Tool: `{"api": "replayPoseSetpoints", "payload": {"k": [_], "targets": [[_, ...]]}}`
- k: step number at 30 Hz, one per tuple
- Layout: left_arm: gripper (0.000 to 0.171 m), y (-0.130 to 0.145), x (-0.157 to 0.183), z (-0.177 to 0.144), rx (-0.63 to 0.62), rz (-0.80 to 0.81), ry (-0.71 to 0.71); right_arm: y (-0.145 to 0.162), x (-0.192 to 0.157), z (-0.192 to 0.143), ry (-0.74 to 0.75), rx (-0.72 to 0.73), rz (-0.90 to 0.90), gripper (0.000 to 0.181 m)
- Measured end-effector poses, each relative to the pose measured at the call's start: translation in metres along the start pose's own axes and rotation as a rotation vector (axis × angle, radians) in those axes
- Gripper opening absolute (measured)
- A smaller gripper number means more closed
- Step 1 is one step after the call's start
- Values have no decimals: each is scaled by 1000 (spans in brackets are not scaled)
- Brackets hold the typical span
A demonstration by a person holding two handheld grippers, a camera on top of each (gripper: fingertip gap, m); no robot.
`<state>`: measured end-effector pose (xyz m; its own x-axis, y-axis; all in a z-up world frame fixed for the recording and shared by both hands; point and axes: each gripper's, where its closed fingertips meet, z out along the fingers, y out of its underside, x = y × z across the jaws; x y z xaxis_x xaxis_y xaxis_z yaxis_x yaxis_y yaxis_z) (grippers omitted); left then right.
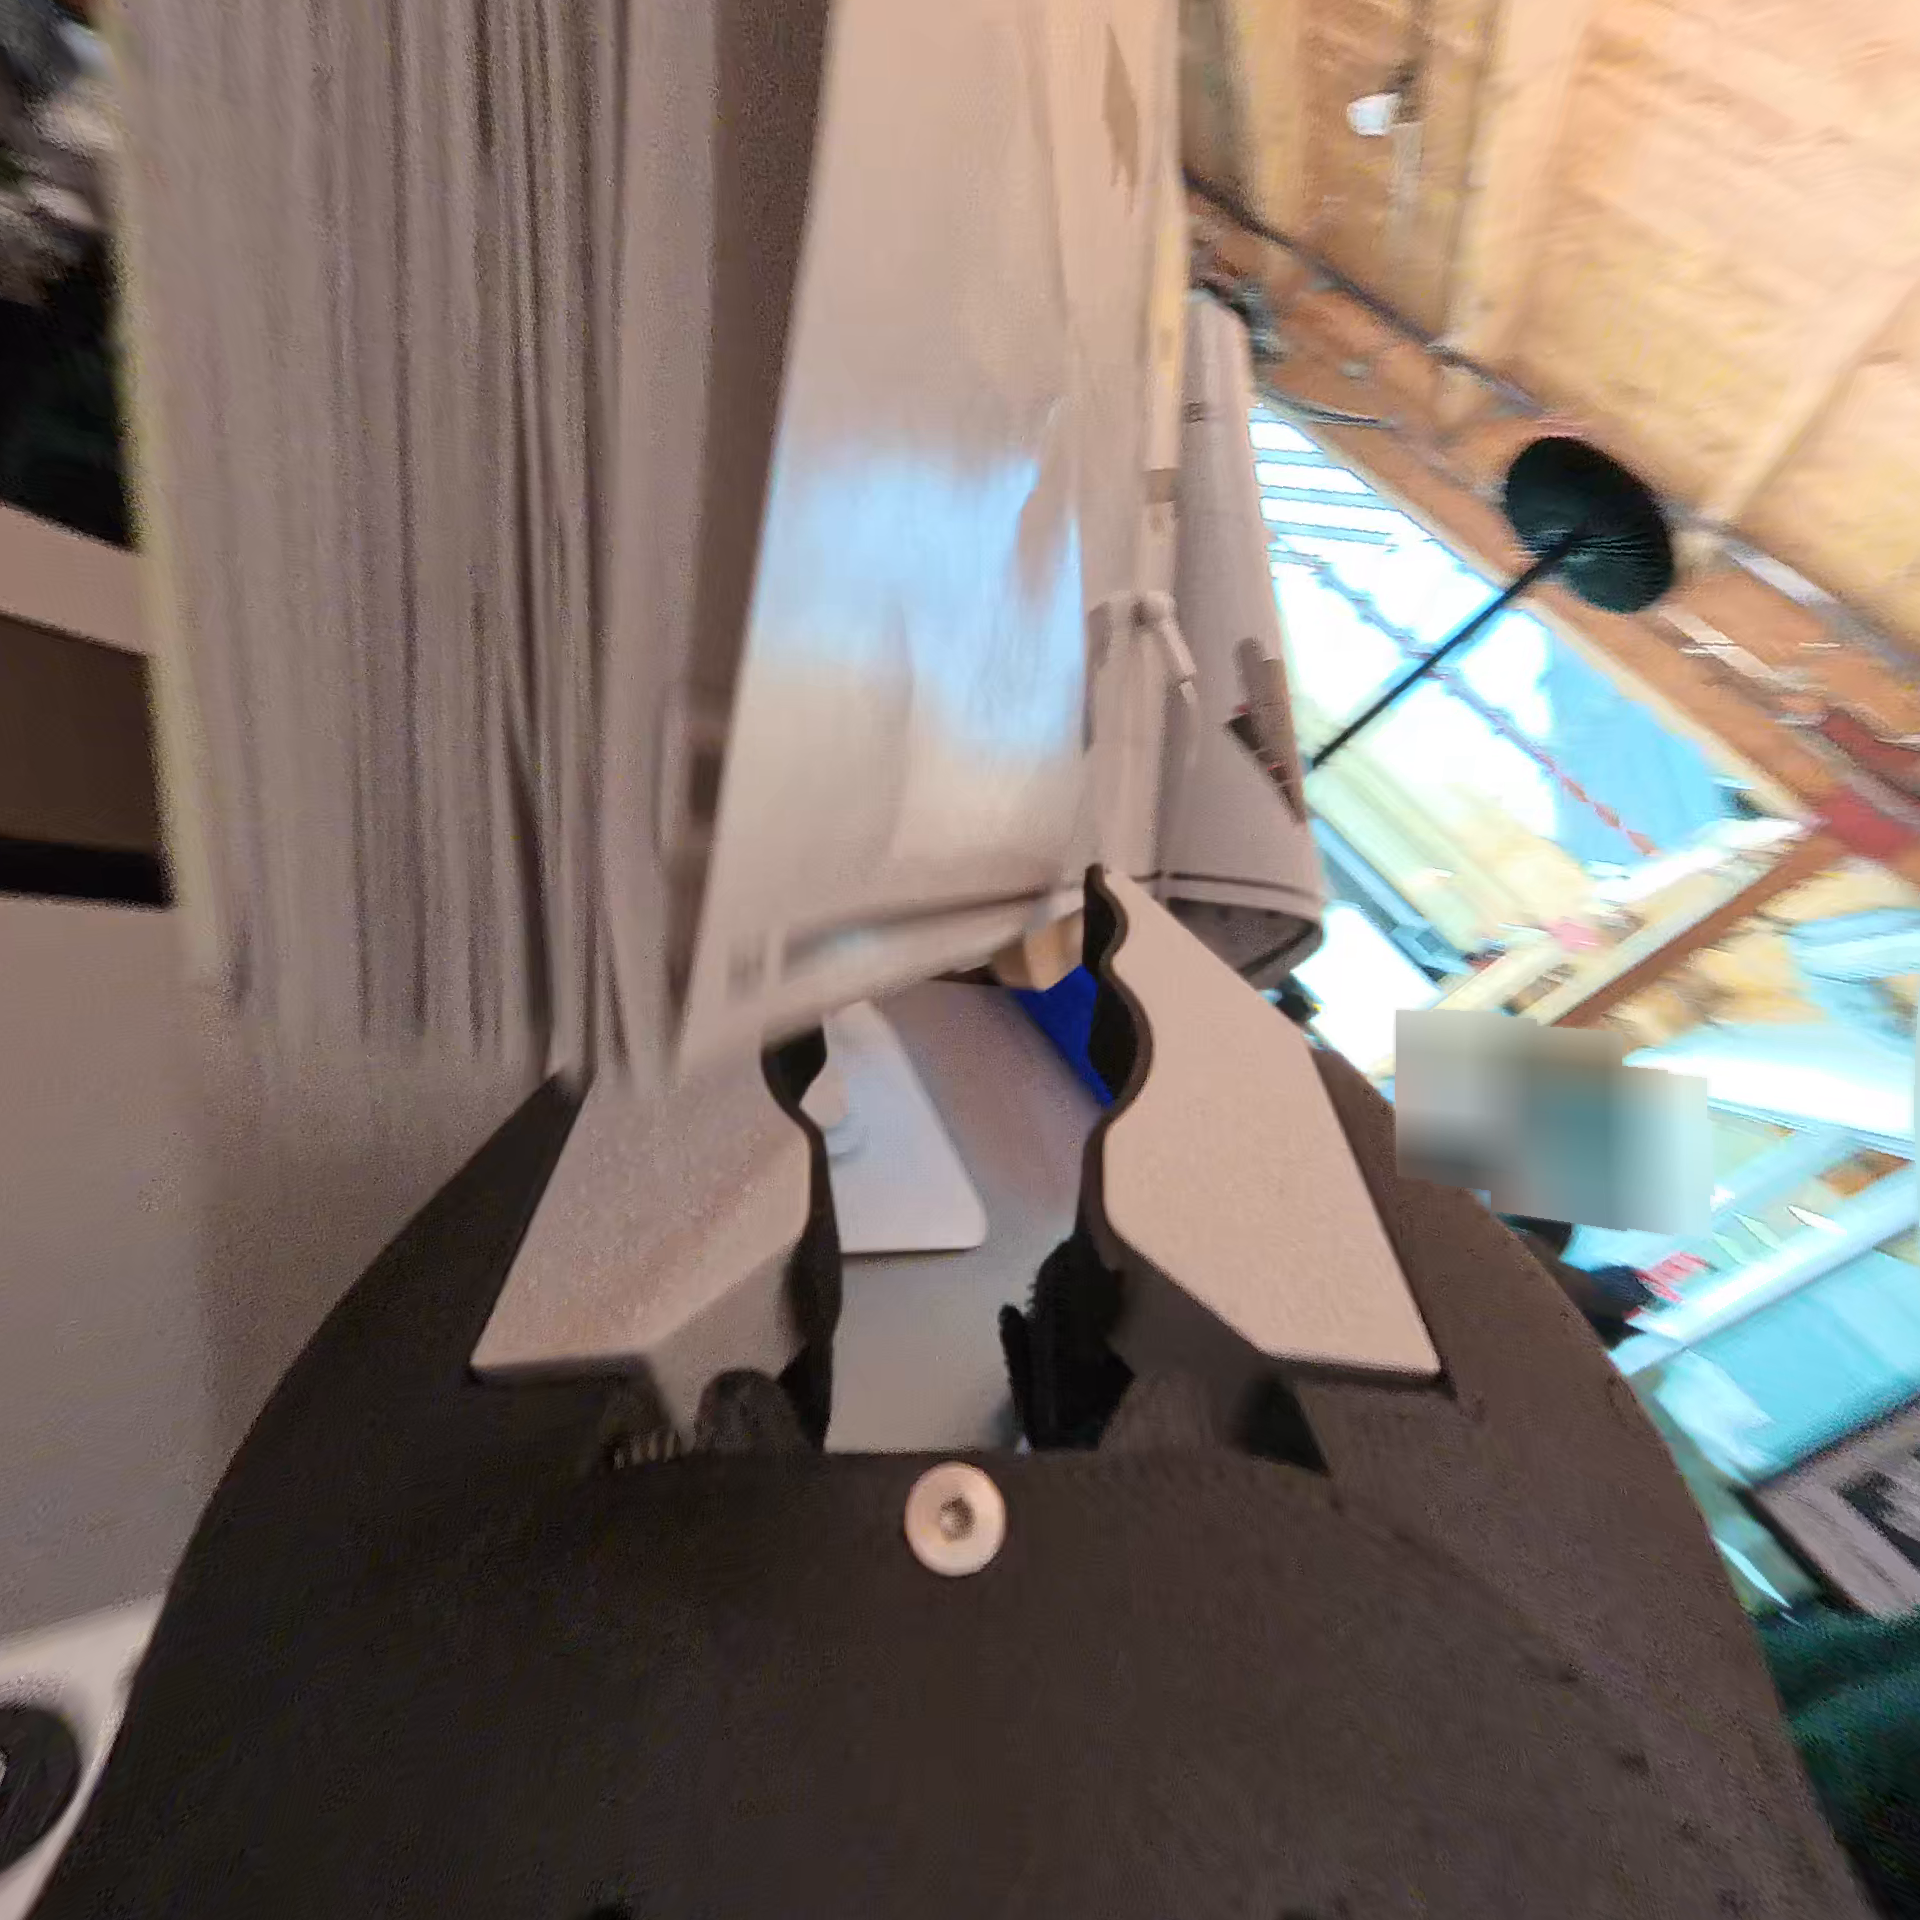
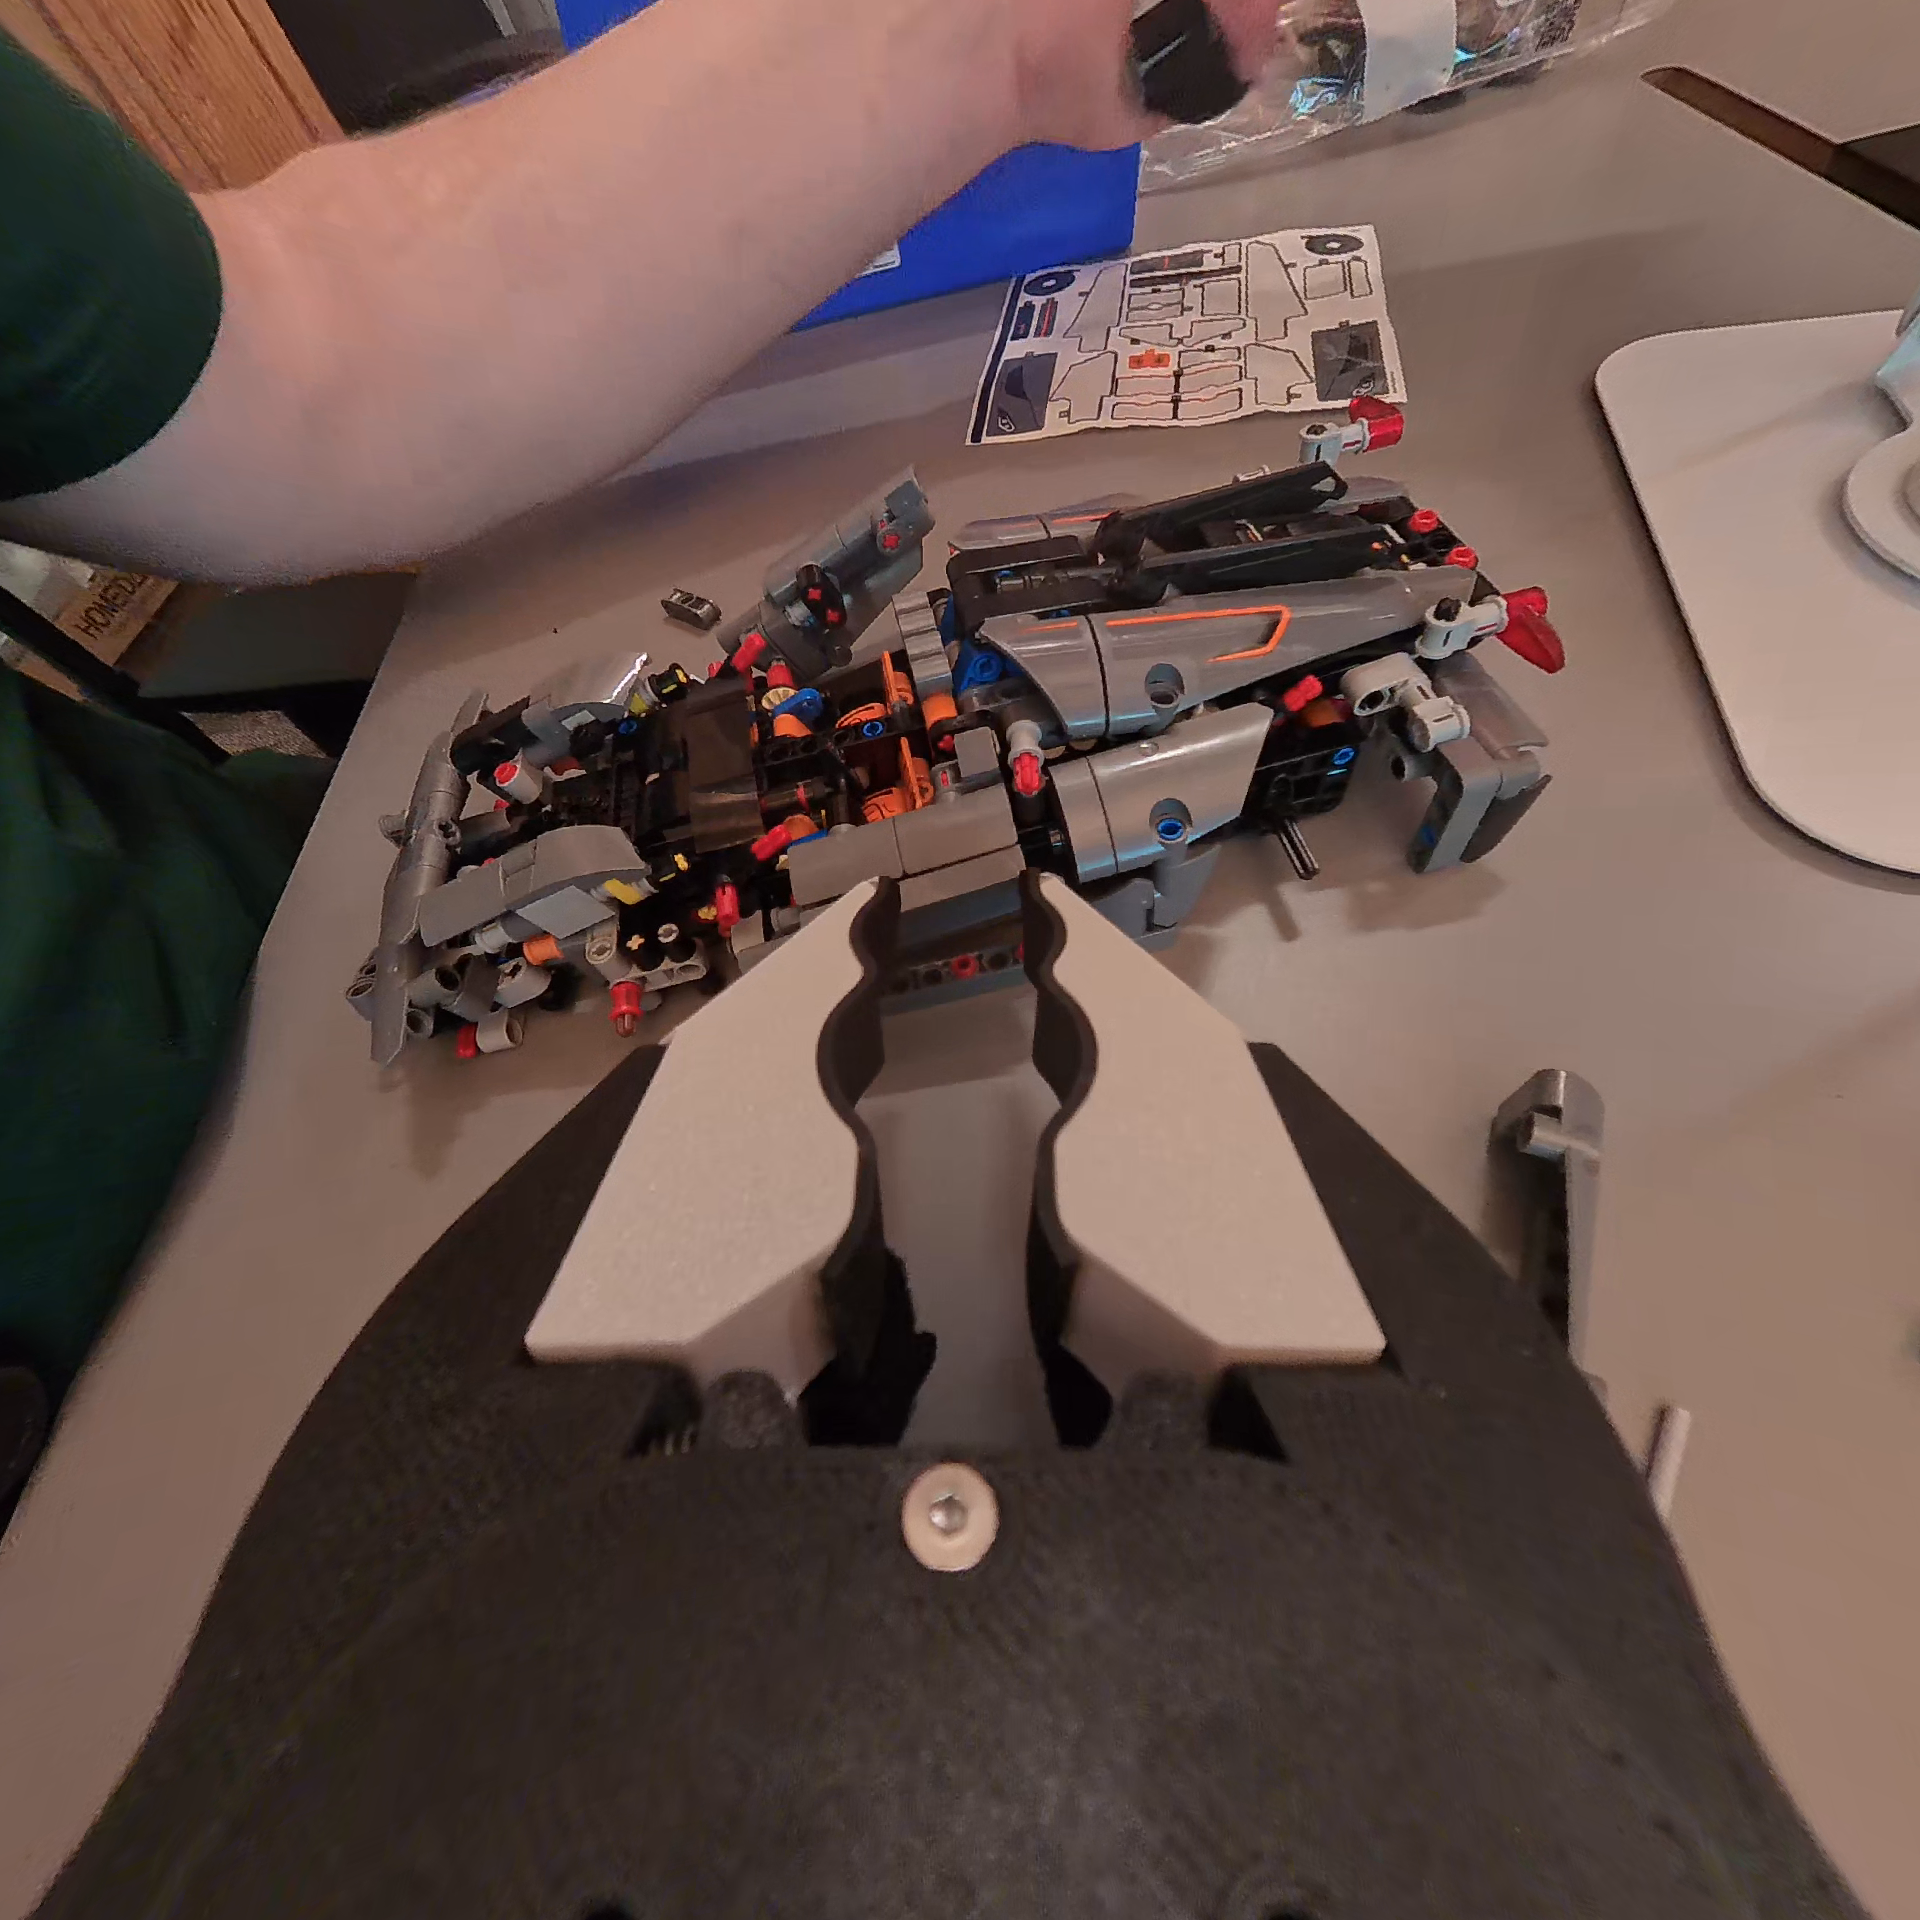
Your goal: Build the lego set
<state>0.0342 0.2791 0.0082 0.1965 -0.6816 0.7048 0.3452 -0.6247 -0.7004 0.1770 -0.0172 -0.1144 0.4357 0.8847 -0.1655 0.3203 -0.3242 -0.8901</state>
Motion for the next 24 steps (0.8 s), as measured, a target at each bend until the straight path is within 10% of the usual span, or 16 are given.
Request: {"api": "replayPoseSetpoints", "payload": {"k": [8,15,24], "targets": [[12,40,45,-34,-109,497,-354,0,0,0,0,2,0,21],[0,29,109,74,-242,1071,-361,3,-1,2,7,-19,-18,21],[0,52,85,147,-395,1184,-360,0,1,-2,0,2,11,22]]}}
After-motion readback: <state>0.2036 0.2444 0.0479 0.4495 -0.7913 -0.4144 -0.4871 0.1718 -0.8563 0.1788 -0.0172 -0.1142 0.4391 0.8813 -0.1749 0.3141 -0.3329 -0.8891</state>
